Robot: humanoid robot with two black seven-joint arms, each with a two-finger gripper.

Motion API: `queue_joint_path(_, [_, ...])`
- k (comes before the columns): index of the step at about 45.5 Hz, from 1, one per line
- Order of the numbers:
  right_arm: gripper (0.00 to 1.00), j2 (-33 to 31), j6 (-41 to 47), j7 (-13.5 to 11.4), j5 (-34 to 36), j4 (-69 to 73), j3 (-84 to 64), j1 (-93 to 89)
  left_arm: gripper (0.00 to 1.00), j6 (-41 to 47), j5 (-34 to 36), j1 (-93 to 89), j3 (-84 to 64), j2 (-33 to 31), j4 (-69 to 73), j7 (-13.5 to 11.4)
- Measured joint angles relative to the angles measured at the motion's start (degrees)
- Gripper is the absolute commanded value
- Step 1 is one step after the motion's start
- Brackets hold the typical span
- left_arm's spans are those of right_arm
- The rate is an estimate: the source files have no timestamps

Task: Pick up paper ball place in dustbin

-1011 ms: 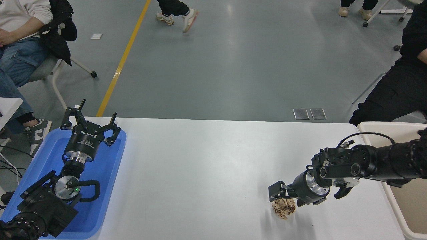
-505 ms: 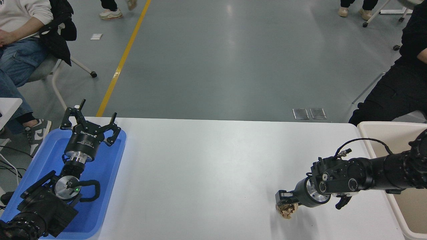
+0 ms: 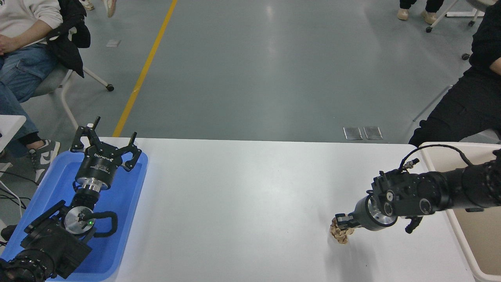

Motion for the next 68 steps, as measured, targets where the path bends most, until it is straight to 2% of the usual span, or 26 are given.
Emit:
queue_joint_path(23, [0.00, -9.21, 8.89, -0.20, -0.09, 10.95, -5.28, 28.75, 1.00, 0.00, 0.00, 0.00, 0.00, 0.00, 0.02, 0.00])
queue_joint_path(37, [0.00, -11.58, 13.34, -0.20, -0.15, 11.90, -9.46, 39.29, 1.00, 0.00, 0.00, 0.00, 0.00, 0.00, 0.02, 0.00])
queue_joint_path(59, [0.00, -12.42, 14.63, -0.09, -0.25, 10.89, -12.72, 42.02, 1.00, 0.00, 0.00, 0.00, 0.00, 0.00, 0.04, 0.00])
queue_joint_path(68, [0.00, -12.96, 13.83, -0.07, 0.00, 1.12, -12.75, 32.48, 1.00, 0.00, 0.00, 0.00, 0.00, 0.00, 0.02, 0.00])
